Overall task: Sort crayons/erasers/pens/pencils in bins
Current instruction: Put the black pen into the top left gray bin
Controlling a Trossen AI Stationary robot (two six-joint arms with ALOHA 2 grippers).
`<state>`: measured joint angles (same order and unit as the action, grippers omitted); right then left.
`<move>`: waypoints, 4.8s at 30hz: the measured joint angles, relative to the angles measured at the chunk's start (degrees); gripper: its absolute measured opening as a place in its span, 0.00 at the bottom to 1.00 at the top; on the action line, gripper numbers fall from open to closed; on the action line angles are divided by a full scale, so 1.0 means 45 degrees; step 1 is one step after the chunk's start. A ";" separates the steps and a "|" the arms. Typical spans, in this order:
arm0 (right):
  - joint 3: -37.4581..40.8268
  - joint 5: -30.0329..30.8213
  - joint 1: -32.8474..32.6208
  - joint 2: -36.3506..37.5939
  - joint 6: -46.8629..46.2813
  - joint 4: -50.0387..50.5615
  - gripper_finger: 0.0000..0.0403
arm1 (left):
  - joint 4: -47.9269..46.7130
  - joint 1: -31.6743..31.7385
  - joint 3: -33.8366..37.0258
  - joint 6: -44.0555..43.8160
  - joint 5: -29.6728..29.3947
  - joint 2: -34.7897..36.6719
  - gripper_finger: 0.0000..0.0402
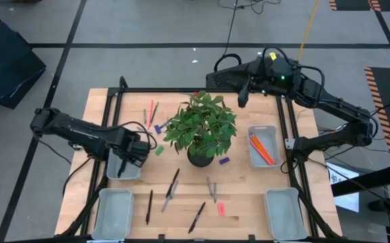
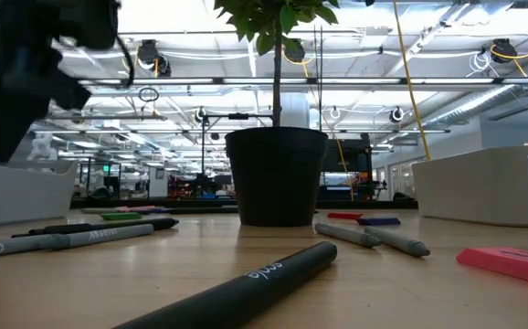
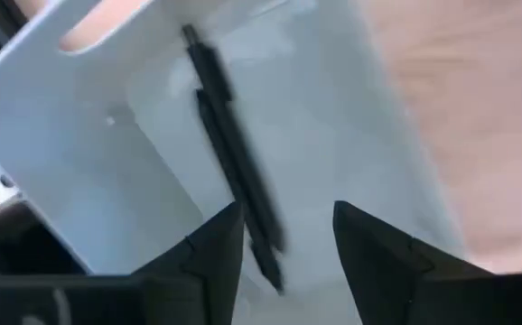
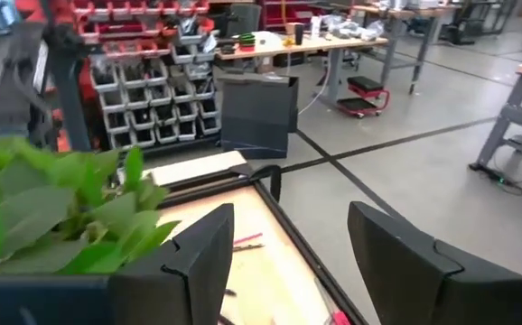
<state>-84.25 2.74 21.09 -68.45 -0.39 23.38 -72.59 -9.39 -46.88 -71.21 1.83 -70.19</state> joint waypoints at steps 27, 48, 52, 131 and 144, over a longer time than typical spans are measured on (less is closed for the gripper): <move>0.0010 -0.2237 -0.3798 0.2193 0.1093 0.9112 0.52 | 0.7365 -0.4172 -0.3414 0.1979 -0.3179 -0.3407 0.33; 0.0010 -0.1516 -0.4048 0.1795 0.0235 0.7673 0.52 | 0.9082 -0.2463 -0.3409 -0.0238 -0.3812 -0.7218 0.33; 0.0010 -0.1518 -0.4048 0.1680 0.0235 0.7414 0.52 | 0.9103 -0.2301 -0.3420 -0.0513 -0.3396 -0.7443 0.33; 0.0010 -0.0583 -0.4010 0.1493 -0.0090 0.5434 0.54 | 0.1127 -0.0972 0.0635 -0.2633 -0.1427 0.0319 0.37; 0.0010 -0.0611 -0.3931 0.1435 0.0404 0.4780 0.53 | 0.5583 0.2624 -0.1318 0.5307 -0.3762 0.1482 0.53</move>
<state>-84.20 -0.01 3.40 -62.00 1.43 44.89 -47.47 2.42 -52.80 -47.33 -15.10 -63.52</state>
